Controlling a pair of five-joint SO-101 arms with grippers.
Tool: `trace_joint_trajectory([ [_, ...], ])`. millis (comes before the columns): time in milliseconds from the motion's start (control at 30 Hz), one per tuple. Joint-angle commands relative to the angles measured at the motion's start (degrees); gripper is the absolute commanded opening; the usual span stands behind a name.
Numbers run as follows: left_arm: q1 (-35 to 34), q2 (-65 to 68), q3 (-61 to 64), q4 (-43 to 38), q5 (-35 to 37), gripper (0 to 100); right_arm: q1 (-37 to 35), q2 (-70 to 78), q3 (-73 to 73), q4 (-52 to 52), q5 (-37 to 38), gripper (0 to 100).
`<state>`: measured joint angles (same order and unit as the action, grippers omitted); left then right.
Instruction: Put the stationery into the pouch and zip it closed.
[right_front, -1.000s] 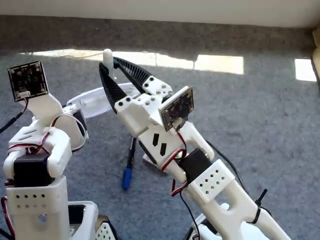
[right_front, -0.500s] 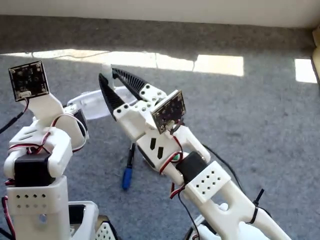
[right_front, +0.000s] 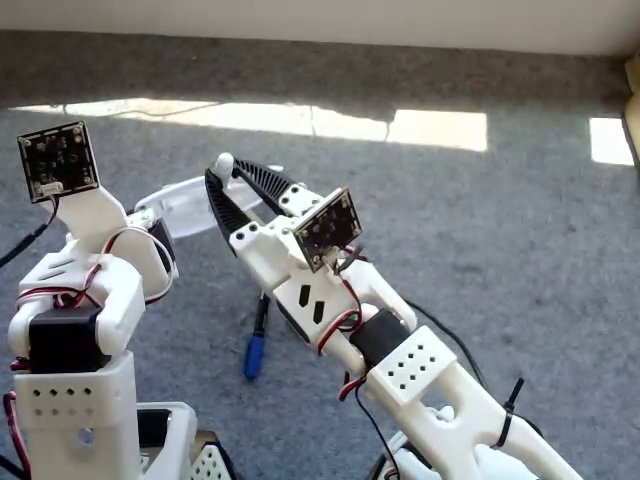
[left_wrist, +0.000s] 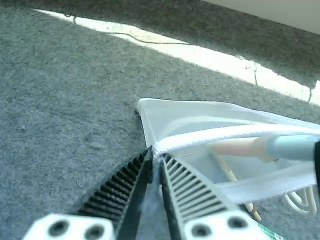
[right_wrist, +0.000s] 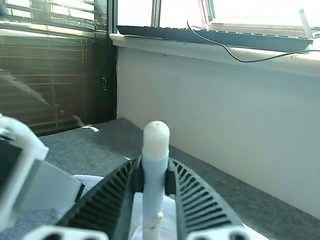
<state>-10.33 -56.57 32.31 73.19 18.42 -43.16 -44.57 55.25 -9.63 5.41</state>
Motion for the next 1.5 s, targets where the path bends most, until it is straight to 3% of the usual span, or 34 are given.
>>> trace_joint_trajectory([
  [0, -0.92, 1.10, -1.01, -1.23, 0.79, 1, -0.66, -1.89, -0.92, 1.63, 0.35, 16.3],
  [133, -0.92, 1.10, -1.01, -1.23, 0.79, 1, -0.57, -1.98, -1.45, 10.24, 0.35, 20.0],
  [333, -1.01, 1.10, -1.01, -1.23, 0.79, 1, -0.40, -7.96, -1.98, 13.05, 0.35, 19.7],
  [533, -1.27, 1.10, -1.19, -1.23, 0.70, 1, -0.40, -16.22, -5.41, 26.15, 0.26, 19.7],
  [733, -7.43, 1.10, -1.98, -1.32, 0.70, 1, -0.40, -20.35, -13.67, 42.07, 0.26, 19.7],
  [1000, -12.00, 1.10, -2.07, -1.32, 0.79, 1, 0.13, -20.18, -18.42, 54.55, 0.26, 19.7],
  [1200, -14.46, 1.01, -2.07, -0.97, 0.88, 1, 6.64, -19.82, -18.33, 59.03, 0.26, 19.7],
  [1467, -15.34, 1.01, -2.07, -0.88, 2.29, 1, 10.33, -7.25, -18.95, 67.03, 0.44, 19.7],
])
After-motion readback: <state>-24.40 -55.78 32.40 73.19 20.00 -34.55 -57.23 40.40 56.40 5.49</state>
